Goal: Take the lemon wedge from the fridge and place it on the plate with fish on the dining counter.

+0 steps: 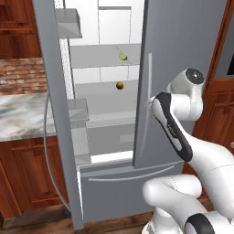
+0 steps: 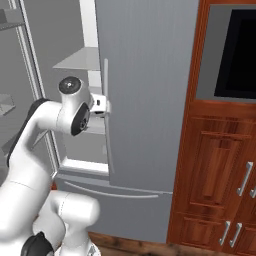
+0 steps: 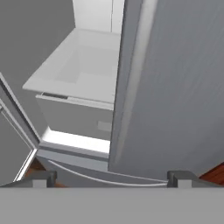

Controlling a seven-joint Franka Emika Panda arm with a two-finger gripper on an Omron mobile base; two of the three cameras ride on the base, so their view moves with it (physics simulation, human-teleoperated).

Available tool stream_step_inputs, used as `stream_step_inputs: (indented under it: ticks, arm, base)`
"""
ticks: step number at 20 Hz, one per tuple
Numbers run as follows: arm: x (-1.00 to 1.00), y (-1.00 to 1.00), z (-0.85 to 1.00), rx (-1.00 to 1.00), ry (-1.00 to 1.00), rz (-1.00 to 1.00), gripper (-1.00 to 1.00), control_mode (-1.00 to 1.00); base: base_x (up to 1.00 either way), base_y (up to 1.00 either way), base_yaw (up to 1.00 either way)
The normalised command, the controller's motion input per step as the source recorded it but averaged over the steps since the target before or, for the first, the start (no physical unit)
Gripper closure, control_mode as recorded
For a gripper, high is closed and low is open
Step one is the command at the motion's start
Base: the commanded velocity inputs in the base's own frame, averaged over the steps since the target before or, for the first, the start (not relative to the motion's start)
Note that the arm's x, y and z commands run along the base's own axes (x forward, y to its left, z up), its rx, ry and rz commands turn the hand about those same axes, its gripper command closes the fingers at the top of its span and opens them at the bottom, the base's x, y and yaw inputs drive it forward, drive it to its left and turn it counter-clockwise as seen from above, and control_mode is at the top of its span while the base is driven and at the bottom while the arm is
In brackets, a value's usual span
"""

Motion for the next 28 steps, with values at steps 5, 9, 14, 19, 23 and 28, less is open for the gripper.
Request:
stream_step_inputs:
  ticks: [5,9,14,19,23,28]
  arm:
    - [0.37,-0.30,-0.10,0.00,-0.01,0.00,-1.00,-1.00]
    - [0.65,-0.03,-0.04,0.00,-0.07,-0.02,-1.00,-1.00]
    - [0.70,0.00,-0.12,0.00,-0.07,-0.02,-1.00,-1.00]
    - [0.68,0.00,-0.17,0.03,-0.09,-0.01,-1.00,-1.00]
    - [0.80,0.01,-0.22,0.07,-0.07,-0.01,-1.00,-1.00]
    - [0.88,0.03,-0.23,0.08,-0.04,0.00,-1.00,-1.00]
  base:
    - [0.00,0.00,0.00]
    - [0.00,0.00,0.00]
    - [0.00,0.00,0.00]
    - [0.00,0.00,0.00]
    - [0.00,0.00,0.00]
    - [0.00,0.00,0.00]
